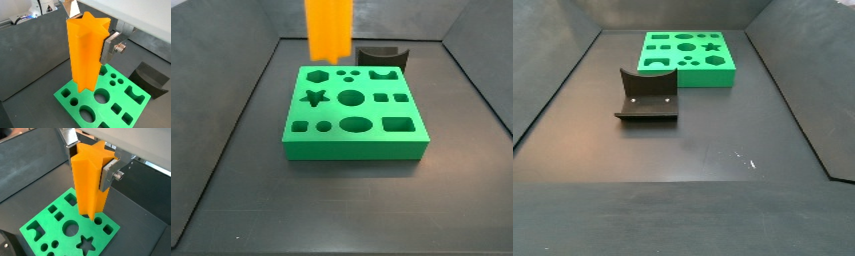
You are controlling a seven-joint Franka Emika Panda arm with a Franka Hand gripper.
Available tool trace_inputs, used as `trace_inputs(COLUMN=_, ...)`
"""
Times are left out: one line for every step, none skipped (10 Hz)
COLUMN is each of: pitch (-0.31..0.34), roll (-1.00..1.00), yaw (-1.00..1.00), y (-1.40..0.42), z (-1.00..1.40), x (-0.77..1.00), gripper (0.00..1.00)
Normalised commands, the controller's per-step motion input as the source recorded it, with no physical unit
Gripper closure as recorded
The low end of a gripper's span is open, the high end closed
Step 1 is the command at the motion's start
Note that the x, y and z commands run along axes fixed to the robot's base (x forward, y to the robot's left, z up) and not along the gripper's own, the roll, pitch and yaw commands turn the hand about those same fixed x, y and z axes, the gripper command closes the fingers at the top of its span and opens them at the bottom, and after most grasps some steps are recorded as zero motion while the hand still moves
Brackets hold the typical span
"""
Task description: Insert the star object.
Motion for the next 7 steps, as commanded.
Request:
trace_inputs(pitch=-0.004, roll=0.03, yaw=-0.05, y=0.47, z=-0.75, x=-0.17, gripper=1.0)
trace_inputs(pitch=-0.014, roll=0.03, yaw=-0.01, y=0.47, z=-0.81, x=-0.13, gripper=1.0)
trace_inputs(pitch=-0.036, roll=0.04, yaw=0.0, y=0.41, z=-0.79, x=-0.18, gripper=1.0)
trace_inputs(pitch=-0.041, roll=0.03, yaw=0.0, y=0.33, z=-0.77, x=-0.18, gripper=1.0)
trace_inputs(pitch=-0.054, roll=0.0, yaw=0.0, y=0.22, z=-0.69, x=-0.19, gripper=1.0)
trace_inputs(pitch=-0.069, roll=0.0, yaw=0.0, y=0.17, z=-0.58, x=-0.14, gripper=1.0)
trace_inputs(pitch=-0.049, roll=0.0, yaw=-0.01, y=0.17, z=-0.5, x=-0.11, gripper=1.0)
